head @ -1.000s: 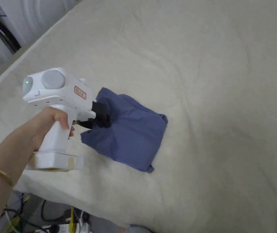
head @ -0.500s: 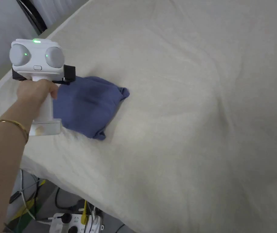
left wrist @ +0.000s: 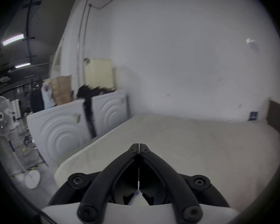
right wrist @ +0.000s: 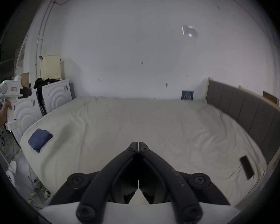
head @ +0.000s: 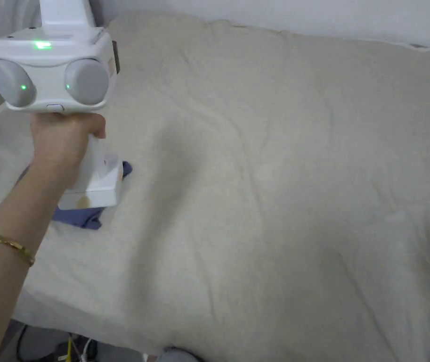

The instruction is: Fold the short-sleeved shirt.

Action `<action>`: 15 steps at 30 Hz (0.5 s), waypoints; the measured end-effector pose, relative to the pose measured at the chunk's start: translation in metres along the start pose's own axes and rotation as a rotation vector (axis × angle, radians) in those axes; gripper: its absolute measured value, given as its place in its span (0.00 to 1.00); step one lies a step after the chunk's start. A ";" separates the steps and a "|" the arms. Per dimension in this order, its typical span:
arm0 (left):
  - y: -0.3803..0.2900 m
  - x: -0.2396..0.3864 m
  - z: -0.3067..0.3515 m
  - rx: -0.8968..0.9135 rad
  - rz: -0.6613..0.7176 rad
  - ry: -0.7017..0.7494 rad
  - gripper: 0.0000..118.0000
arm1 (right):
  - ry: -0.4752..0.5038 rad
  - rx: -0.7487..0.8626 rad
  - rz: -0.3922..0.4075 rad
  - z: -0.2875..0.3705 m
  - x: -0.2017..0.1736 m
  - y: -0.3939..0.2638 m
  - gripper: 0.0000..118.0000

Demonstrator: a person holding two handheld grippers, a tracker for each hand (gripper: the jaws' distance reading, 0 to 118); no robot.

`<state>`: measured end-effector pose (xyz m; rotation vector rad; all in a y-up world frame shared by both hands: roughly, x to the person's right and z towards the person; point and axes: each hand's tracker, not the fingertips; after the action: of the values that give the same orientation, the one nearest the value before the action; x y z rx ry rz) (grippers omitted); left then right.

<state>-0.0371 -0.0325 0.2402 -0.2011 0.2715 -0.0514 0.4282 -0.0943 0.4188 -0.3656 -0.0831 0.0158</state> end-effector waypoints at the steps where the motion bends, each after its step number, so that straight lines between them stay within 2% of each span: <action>1: 0.005 0.015 0.016 0.033 0.005 -0.032 0.00 | -0.012 0.024 0.009 0.004 0.004 0.006 0.01; 6: 0.014 0.082 0.088 0.157 -0.047 -0.180 0.00 | -0.037 0.109 -0.002 0.027 0.014 0.036 0.01; 9: 0.008 0.111 0.118 0.169 0.010 -0.272 0.00 | -0.046 0.161 -0.010 0.041 0.016 0.048 0.01; 12: -0.011 0.137 0.142 0.170 -0.006 -0.321 0.00 | -0.066 0.195 0.004 0.053 0.020 0.051 0.01; 15: -0.031 0.152 0.160 0.143 0.037 -0.389 0.00 | -0.075 0.211 0.002 0.062 0.021 0.048 0.01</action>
<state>0.1519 -0.0441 0.3578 -0.0608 -0.1167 0.0058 0.4438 -0.0272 0.4610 -0.1541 -0.1536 0.0403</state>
